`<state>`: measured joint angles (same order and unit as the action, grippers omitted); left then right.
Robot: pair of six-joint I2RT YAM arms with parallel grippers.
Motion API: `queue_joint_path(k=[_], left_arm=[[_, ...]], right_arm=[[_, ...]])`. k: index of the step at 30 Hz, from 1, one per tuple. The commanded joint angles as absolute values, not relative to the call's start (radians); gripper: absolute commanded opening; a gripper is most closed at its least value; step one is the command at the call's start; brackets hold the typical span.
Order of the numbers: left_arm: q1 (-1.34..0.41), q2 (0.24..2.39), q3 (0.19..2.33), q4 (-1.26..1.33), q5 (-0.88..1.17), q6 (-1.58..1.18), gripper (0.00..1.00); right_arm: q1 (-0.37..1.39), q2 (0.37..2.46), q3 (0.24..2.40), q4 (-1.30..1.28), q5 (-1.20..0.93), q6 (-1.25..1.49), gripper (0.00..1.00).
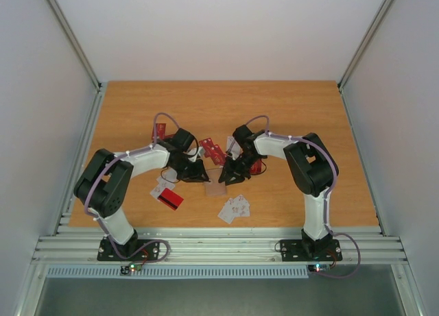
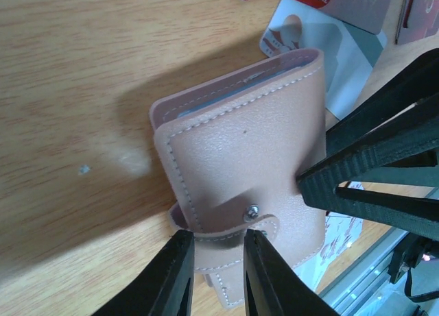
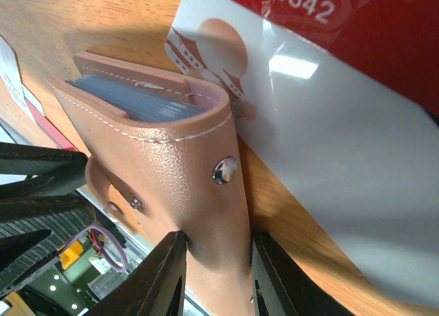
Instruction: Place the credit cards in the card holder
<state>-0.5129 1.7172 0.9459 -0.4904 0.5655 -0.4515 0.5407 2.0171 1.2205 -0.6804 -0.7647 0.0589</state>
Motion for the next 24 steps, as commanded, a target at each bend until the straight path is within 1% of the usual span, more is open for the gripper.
queue_joint_path(k=[1, 17, 20, 24], left_arm=[[-0.535, 1.720, 0.938, -0.422, 0.585, -0.480, 0.23], [-0.554, 1.724, 0.948, -0.420, 0.522, -0.530, 0.21], [-0.554, 1.735, 0.951, -0.420, 0.511, -0.542, 0.21], [-0.554, 1.750, 0.956, -0.420, 0.504, -0.550, 0.20]], right_arm=[[0.554, 2.083, 1.210, -0.669, -0.658, 0.055, 0.28], [0.555, 2.091, 1.220, -0.667, -0.660, 0.070, 0.28], [0.554, 2.080, 1.233, -0.679, -0.652, 0.055, 0.28], [0.554, 2.050, 1.252, -0.716, -0.630, 0.020, 0.32]])
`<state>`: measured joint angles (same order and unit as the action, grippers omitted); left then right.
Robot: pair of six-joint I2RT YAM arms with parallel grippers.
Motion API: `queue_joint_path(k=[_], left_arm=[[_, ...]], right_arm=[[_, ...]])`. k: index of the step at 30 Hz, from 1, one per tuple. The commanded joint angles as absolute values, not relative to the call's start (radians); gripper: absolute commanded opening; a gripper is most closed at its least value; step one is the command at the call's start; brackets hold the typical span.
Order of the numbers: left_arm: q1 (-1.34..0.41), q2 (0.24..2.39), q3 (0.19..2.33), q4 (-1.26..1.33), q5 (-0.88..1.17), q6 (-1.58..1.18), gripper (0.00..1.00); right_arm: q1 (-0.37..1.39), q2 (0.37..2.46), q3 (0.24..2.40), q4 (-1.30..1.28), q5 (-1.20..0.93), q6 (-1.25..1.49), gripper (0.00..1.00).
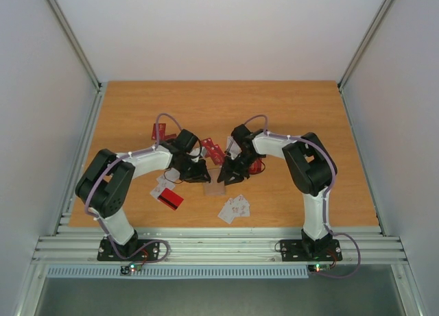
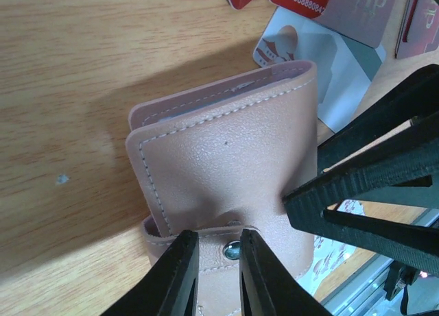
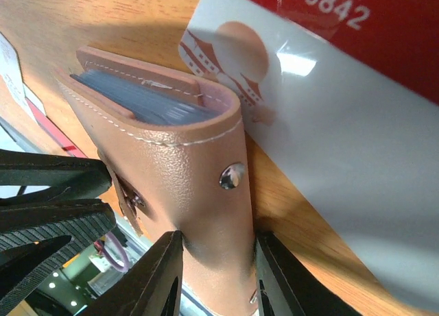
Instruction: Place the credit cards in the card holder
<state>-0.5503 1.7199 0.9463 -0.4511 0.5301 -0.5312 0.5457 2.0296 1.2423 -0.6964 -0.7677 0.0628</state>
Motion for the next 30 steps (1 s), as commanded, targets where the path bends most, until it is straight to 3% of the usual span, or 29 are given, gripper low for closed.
queue_joint_path(k=[1, 11, 21, 30], left_arm=[[-0.554, 1.754, 0.958, -0.419, 0.504, -0.553, 0.20], [-0.555, 1.801, 1.000, -0.450, 0.491, -0.560, 0.20], [-0.555, 1.820, 1.030, -0.462, 0.498, -0.554, 0.20], [-0.555, 1.821, 1.029, -0.459, 0.500, -0.547, 0.20]], right_arm=[[0.554, 2.041, 1.256, -0.731, -0.619, 0.018, 0.33], [0.554, 1.899, 1.284, -0.822, -0.535, -0.081, 0.36], [0.556, 1.881, 1.237, -0.645, -0.797, -0.014, 0.32], [0.579, 1.963, 1.211, -0.539, -0.831, 0.069, 0.25]])
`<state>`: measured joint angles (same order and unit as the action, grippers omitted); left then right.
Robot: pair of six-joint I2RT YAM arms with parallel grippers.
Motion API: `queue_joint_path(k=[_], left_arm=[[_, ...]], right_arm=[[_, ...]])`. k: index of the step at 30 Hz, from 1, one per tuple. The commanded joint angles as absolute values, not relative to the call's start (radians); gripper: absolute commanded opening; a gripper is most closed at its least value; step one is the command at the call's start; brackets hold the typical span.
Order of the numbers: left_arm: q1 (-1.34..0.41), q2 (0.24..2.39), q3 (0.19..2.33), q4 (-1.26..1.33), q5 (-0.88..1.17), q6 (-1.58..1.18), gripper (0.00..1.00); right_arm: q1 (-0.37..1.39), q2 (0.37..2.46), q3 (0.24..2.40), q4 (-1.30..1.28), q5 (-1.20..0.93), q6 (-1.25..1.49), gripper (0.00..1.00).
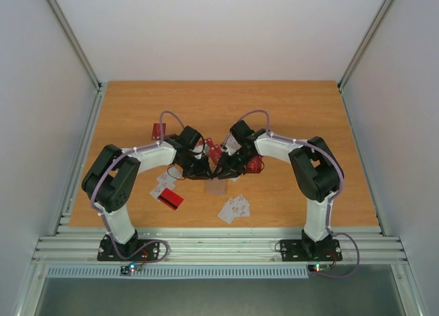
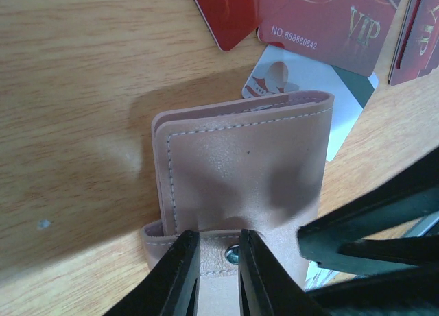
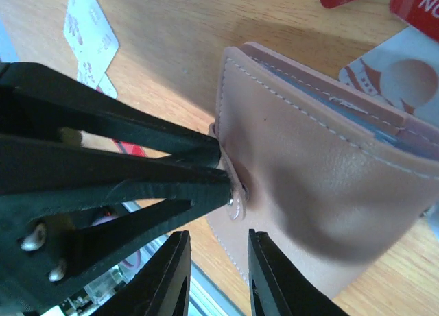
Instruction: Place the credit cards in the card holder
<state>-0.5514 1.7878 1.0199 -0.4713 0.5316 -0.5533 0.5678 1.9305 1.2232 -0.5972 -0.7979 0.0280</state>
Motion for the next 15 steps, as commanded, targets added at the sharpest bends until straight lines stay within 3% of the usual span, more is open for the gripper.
queue_joint_path(k=[1, 15], left_arm=[[-0.556, 1.821, 1.029, -0.460, 0.500, -0.546, 0.20], [-0.557, 1.819, 1.026, -0.459, 0.502, -0.536, 0.19]], right_arm=[[0.579, 1.967, 1.208, -0.536, -0.824, 0.069, 0.24], [0.579, 2.003, 1.175, -0.491, -0.810, 0.092, 0.17]])
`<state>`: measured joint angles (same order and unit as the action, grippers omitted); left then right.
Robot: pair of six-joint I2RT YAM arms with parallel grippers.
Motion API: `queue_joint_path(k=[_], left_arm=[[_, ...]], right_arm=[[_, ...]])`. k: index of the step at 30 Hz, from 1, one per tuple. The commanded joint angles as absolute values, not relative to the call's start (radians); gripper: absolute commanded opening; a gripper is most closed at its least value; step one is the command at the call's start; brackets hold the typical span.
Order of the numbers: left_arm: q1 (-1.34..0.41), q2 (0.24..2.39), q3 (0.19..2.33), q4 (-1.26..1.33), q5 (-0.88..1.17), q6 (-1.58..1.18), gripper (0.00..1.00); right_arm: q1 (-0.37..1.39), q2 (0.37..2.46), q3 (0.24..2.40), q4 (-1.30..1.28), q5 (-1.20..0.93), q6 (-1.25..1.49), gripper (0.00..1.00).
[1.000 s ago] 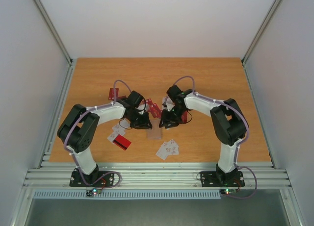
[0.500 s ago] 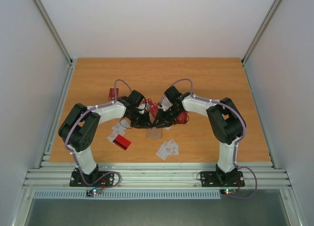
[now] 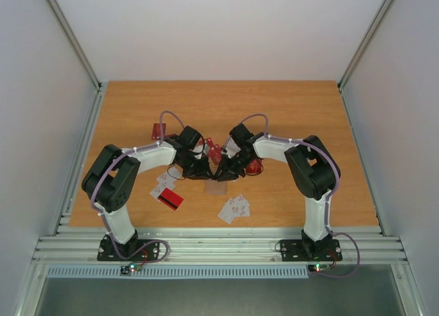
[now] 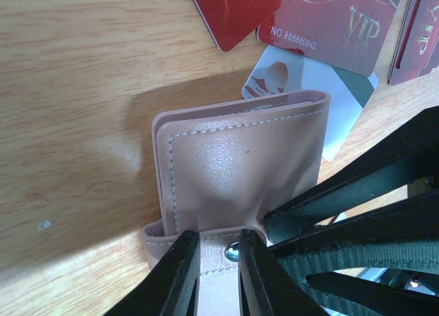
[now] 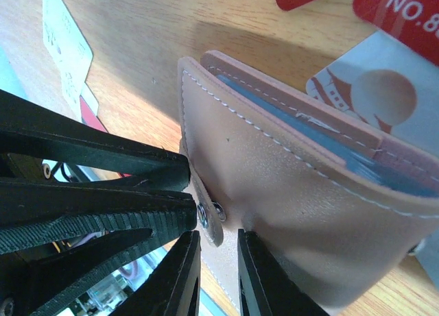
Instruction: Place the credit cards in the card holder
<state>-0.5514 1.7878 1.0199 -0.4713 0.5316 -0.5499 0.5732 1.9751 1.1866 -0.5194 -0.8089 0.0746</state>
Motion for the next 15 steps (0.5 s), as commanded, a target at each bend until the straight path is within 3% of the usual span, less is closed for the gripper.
queue_joint_path(k=[1, 15], left_arm=[[-0.557, 1.820, 1.026, -0.460, 0.503, -0.536, 0.19], [-0.557, 1.822, 1.025, -0.456, 0.505, -0.537, 0.19]], right_arm=[[0.579, 2.005, 1.175, -0.486, -0.813, 0.099, 0.17], [0.580, 2.033, 1.170, -0.451, -0.843, 0.129, 0.14]])
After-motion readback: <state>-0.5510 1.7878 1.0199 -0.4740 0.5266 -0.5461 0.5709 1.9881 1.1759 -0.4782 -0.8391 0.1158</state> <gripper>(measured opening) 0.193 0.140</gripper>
